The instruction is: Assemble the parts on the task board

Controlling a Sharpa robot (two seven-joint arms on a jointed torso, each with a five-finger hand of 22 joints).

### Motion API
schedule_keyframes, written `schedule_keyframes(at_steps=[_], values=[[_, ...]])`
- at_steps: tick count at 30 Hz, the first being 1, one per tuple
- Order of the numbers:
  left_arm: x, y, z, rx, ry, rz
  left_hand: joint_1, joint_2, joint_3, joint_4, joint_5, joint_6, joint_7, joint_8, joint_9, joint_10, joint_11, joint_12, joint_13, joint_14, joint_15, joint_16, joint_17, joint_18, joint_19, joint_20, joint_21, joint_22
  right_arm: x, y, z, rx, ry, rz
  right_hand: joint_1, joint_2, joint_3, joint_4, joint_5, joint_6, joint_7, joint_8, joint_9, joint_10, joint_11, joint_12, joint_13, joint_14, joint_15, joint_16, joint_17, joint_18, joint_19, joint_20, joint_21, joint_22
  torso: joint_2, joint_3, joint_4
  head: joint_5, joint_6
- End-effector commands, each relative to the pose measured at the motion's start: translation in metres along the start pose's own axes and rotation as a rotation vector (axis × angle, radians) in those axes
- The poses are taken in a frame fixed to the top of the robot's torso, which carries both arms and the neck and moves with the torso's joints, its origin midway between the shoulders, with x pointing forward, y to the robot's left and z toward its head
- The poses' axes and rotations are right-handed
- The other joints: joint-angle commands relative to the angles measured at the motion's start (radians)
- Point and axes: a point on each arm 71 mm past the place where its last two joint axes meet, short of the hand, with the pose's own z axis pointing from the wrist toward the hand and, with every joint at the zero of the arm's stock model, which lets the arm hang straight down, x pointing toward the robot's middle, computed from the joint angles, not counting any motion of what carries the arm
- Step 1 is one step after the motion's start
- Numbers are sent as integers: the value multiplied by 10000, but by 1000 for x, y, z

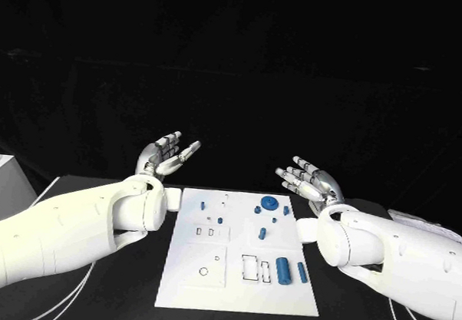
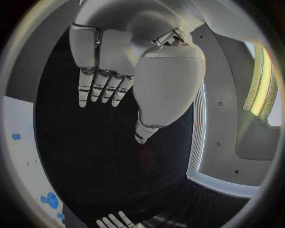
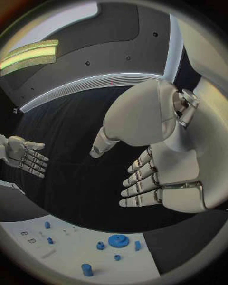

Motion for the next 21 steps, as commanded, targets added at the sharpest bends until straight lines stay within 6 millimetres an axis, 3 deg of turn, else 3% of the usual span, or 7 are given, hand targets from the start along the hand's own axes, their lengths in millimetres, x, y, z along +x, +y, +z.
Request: schedule_keyframes(at_steps=[1, 6, 7, 8, 10, 15, 21], values=[[6, -3, 5, 144, 842, -239, 563, -51, 67, 170, 69, 205, 831, 89, 40, 167, 64, 69, 30, 154, 55, 63, 27, 215, 173, 101, 50, 31, 8, 0, 4, 448, 1663, 256, 540, -27, 238, -45, 115, 246, 1619, 95, 42, 321, 65, 77, 37, 350, 41, 73, 46, 207, 301, 86, 91, 41, 1, -1, -1, 1, 0], [6, -3, 5, 152, 845, -246, 572, 20, 99, 163, 68, 202, 831, 84, 44, 264, 96, 82, 39, 280, 94, 95, 51, 247, 211, 157, 74, 46, 7, 1, 7, 551, 1949, 189, 757, -13, 402, -317, 11, 1007, 1602, 268, 164, 1324, -12, 180, 107, 1296, -61, 236, 167, 319, 815, 73, 248, 106, 1, -1, -1, 1, 0], [6, -3, 5, 152, 845, -246, 574, 36, 107, 163, 64, 212, 838, 87, 48, 287, 100, 83, 41, 314, 110, 103, 58, 253, 240, 168, 84, 53, 7, 1, 7, 553, 1955, 187, 871, -23, 471, -436, -19, 1589, 1584, 426, 261, 1913, -58, 270, 157, 1925, -141, 374, 253, 374, 1079, 73, 327, 139, 1, -1, -1, 1, 0], [0, 2, 7, 47, 836, -368, 575, 49, 114, 161, 66, 215, 842, 87, 50, 308, 107, 85, 42, 335, 120, 109, 62, 256, 248, 178, 90, 56, -12, 4, 14, -240, 1679, -1105, 942, -45, 529, -533, -39, 2014, 1562, 535, 331, 2444, -103, 319, 181, 2515, -212, 499, 328, 446, 1340, 77, 408, 165, -35, -8, -10, -24, -197], [-3, 2, 7, 27, 857, -384, 589, 133, 166, 151, 65, 320, 889, 129, 83, 490, 155, 105, 57, 583, 173, 169, 109, 265, 446, 215, 160, 95, -16, 5, 16, -595, 1602, -1733, 1125, -101, 666, -739, -37, 3149, 1480, 855, 523, 3547, -210, 429, 238, 3523, -336, 702, 449, 583, 1863, 70, 562, 211, -20, -4, -11, -25, -205], [-9, 1, 7, 115, 906, -388, 660, 377, 367, 101, 63, 1177, 1046, 509, 311, 1691, 449, 254, 147, 2228, 88, 591, 420, 251, 1687, 213, 588, 297, -22, 7, 20, -1150, 1531, -2896, 1413, -269, 1018, -1079, 21, 5215, 1228, 1435, 860, 5586, -509, 643, 313, 4994, -654, 1052, 618, 917, 3931, 47, 1253, 463, -9, -7, -25, -37, -284], [-13, -3, 4, 448, 971, -402, 875, 559, 674, -37, 62, 3415, 1060, 1490, 839, 4860, 415, 757, 341, 5429, -357, 1598, 1020, 874, 4384, 158, 1690, 755, -28, 9, 23, -1896, 1776, -4985, 1456, -503, 1416, -1252, 43, 6466, 975, 1738, 1013, 6911, -859, 600, 295, 6531, -1165, 1633, 890, 1046, 5315, -348, 2172, 807, 19, -5, 25, -97, -431]])
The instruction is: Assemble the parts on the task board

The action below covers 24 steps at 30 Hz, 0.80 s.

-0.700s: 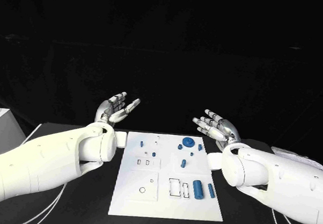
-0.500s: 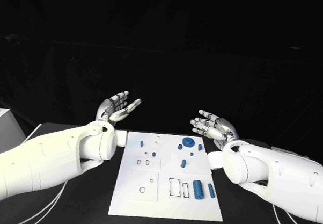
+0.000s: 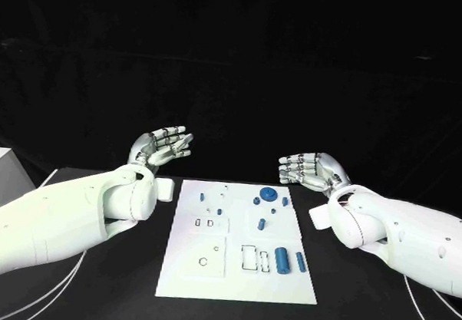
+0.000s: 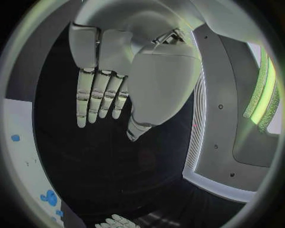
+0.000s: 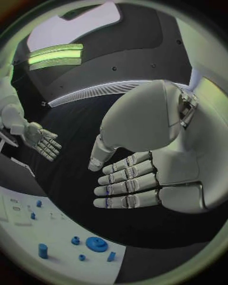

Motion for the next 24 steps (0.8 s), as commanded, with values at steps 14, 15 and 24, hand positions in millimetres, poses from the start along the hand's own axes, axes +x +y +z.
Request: schedule_keyframes(at_steps=[14, 15, 24], values=[[13, -15, -28, 314, 1211, -463, 177, -129, 772, -426, 38, 2173, 649, 467, 235, 3275, -653, 133, 23, 3102, -927, 1290, 1007, 314, 2546, -743, 1837, 701, -1, 13, 7, -1534, 1429, -6593, -57, -233, -176, -395, 311, 1446, -265, -284, -117, 1806, -798, -317, -24, 5071, -1456, 2543, 2359, 66, 1700, -1533, 6123, 3951, 380, -59, 61, -44, -155], [13, -16, -30, 326, 1216, -465, 158, -151, 795, -437, 32, 2223, 643, 466, 231, 3355, -677, 138, 29, 3269, -971, 1397, 1087, 313, 2639, -789, 1956, 763, -1, 14, 8, -1541, 1430, -6825, -150, -292, -68, -361, 318, 1506, -304, -303, -102, 1919, -840, -316, -17, 5227, -1506, 3154, 2777, 71, 1894, -1573, 6385, 4116, 396, -61, 60, -52, -168], [15, -33, -44, 493, 1657, -661, -20, -450, 1592, -752, 24, 2820, 484, 428, 147, 4069, -949, 134, 42, 3631, -1349, 3952, 2907, 246, 2691, -1265, 4355, 2285, 0, 27, 23, -1466, 1311, -9090, -492, -745, 731, -120, 260, 1560, -321, -487, 66, 1811, -839, -334, -26, 4731, -1438, 6284, 5099, -314, 3169, -1505, 8394, 6757, 782, -150, 52, -149, -6]])
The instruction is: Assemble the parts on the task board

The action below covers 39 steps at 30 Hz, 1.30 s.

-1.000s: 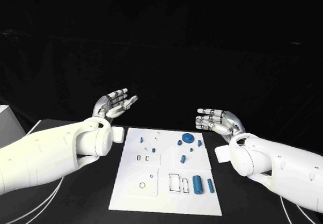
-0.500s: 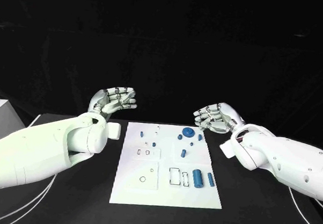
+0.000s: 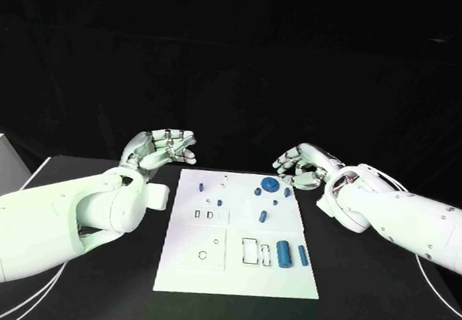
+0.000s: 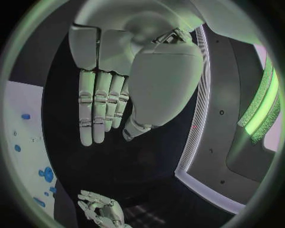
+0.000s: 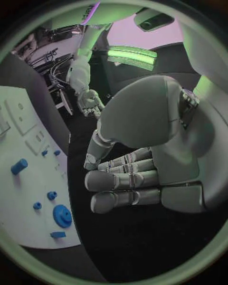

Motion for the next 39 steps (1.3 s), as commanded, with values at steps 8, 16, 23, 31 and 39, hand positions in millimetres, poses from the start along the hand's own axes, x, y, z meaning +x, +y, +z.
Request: schedule_keyframes(at_steps=[8, 16, 23, 31, 39], values=[[14, -21, -6, 523, 884, -99, -534, -493, 1009, -238, 14, 178, -89, 26, -4, 501, -150, 37, 59, -541, -136, 3052, 1977, 101, -618, -70, 2704, 1825, -5, 1, 18, 483, 302, -2644, -318, -326, 225, 315, -8, -33, -56, -97, 167, -159, -13, -22, 6, 486, 38, 3783, 3759, -715, 1940, 82, 2485, 3726, 569, -157, -13, -56, 156], [18, -34, -7, 729, 1159, -249, -782, -617, 1156, -381, 25, 142, -133, 67, 26, 541, -161, 140, 98, -670, -167, 4026, 2440, 123, -753, -71, 3662, 2431, -3, 6, 26, 579, 459, -2792, -394, -471, 223, 478, -17, -176, -35, -150, 262, -351, 35, -32, 2, 441, 97, 4602, 4427, -925, 2475, 137, 3247, 4908, 897, -266, 95, -66, 227], [18, -38, -6, 783, 1193, -287, -838, -637, 1179, -411, 25, 14, -78, 18, 10, 376, -109, 84, 73, -830, -127, 4031, 2415, 119, -853, -44, 3780, 2509, 1, 9, 29, 712, 779, -2913, -417, -531, 153, 549, -67, -270, -70, -185, 299, -375, 18, 8, 31, 392, 92, 4683, 4317, -797, 2208, 144, 2948, 4368, 1074, -319, 168, -128, 242], [19, -39, -7, 797, 1209, -301, -846, -638, 1182, -418, 26, -7, -67, 11, 7, 350, -98, 80, 71, -851, -117, 4032, 2407, 118, -873, -36, 3798, 2522, 7, 14, 32, 782, 1158, -3133, -492, -581, 57, 639, -155, -280, -121, -173, 340, -307, -23, 14, 47, 369, 59, 4741, 4251, -783, 2209, 118, 2895, 4307, 1225, -323, 199, -123, 299], [18, -40, -7, 804, 1195, -292, -846, -638, 1182, -418, 26, -7, -67, 11, 7, 350, -98, 80, 71, -851, -117, 4032, 2407, 118, -873, -36, 3798, 2522, 8, 14, 34, 903, 1315, -3366, -510, -616, 10, 662, -201, -276, -132, -163, 359, -293, -33, 9, 50, 367, 48, 4789, 4277, -784, 2221, 106, 2888, 4306, 1300, -340, 211, -127, 334]])
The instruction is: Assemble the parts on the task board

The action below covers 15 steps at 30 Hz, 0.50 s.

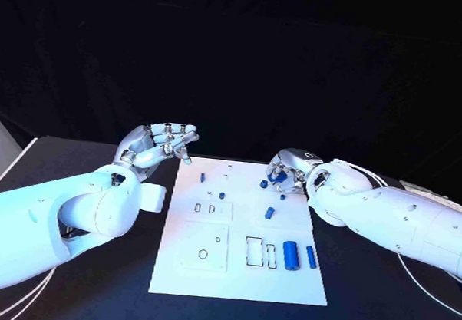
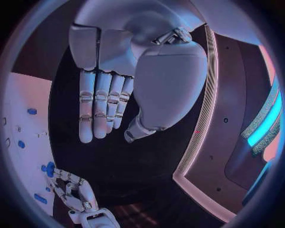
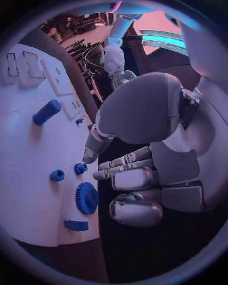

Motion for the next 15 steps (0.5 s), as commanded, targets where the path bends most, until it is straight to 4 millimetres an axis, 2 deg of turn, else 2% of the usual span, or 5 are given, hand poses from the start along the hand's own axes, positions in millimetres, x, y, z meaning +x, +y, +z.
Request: schedule_keyframes(at_steps=[1, 15], values=[[3, -2, 0, 88, 232, -46, -122, 2, 46, -17, 26, -88, -5, -40, -10, -87, -15, -39, -10, -64, -4, 51, -13, 122, -82, -8, 48, 21, 3, 0, 1, 125, 392, -404, 4, -106, -17, 61, -70, -39, -40, -14, 14, 35, -17, 8, 9, 272, -3, 79, 28, -6, -19, -39, -60, -16, 60, -16, 14, 0, 14], [2, -3, -1, 89, 223, -37, -124, 2, 48, -21, 26, -96, -2, -42, -11, -98, -12, -40, -11, -67, -1, 55, -15, 122, -89, -5, 57, 26, 4, 5, 6, 111, 405, -549, 8, -87, -27, 84, -93, -14, -38, 5, 32, 44, -20, 7, 10, 265, -7, 90, 2, 1, -29, -46, -89, -58, 175, -47, 55, -7, 26]])
